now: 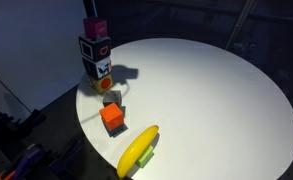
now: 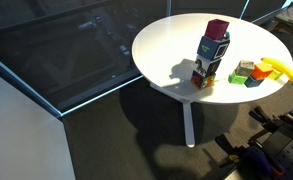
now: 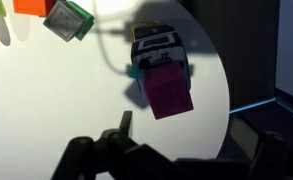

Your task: Pick up the pink block and put it on the orange block

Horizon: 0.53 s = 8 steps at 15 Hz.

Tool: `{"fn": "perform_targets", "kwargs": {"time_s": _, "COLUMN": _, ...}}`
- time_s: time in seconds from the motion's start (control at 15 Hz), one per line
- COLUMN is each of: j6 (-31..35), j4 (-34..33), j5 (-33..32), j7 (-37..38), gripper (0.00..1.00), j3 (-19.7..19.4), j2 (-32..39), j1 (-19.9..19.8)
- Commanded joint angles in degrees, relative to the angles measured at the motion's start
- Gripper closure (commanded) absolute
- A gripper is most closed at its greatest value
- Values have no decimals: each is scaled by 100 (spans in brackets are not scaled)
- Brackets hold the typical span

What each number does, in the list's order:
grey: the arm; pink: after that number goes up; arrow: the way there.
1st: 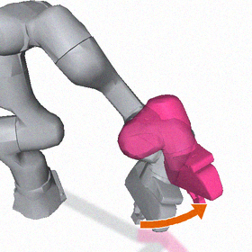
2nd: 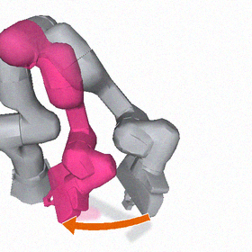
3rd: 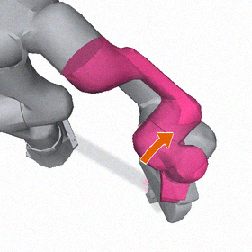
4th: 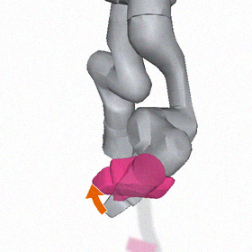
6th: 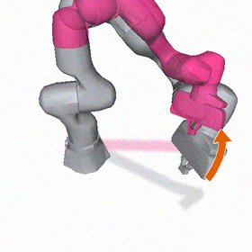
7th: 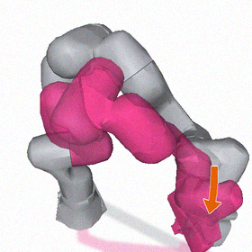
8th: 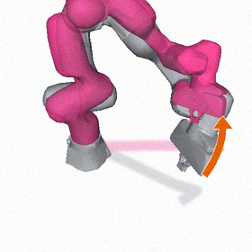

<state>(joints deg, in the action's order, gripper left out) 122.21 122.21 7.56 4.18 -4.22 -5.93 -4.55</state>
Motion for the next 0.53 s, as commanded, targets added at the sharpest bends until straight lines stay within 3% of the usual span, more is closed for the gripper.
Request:
{"fn": "perform_targets", "kwargs": {"time_s": 0.0, "j6": -357, "j4": -618, "j5": -45, "j7": 15, "gripper": 0, "j3": 8, "j2": 506, "j1": 30}}
{"fn": "perform_targets", "kwargs": {"time_s": 0.47, "j6": -722, "j4": -1276, "j5": -80, "j7": -102, "gripper": 0, "j3": 41, "j2": 1186, "j1": 58}}
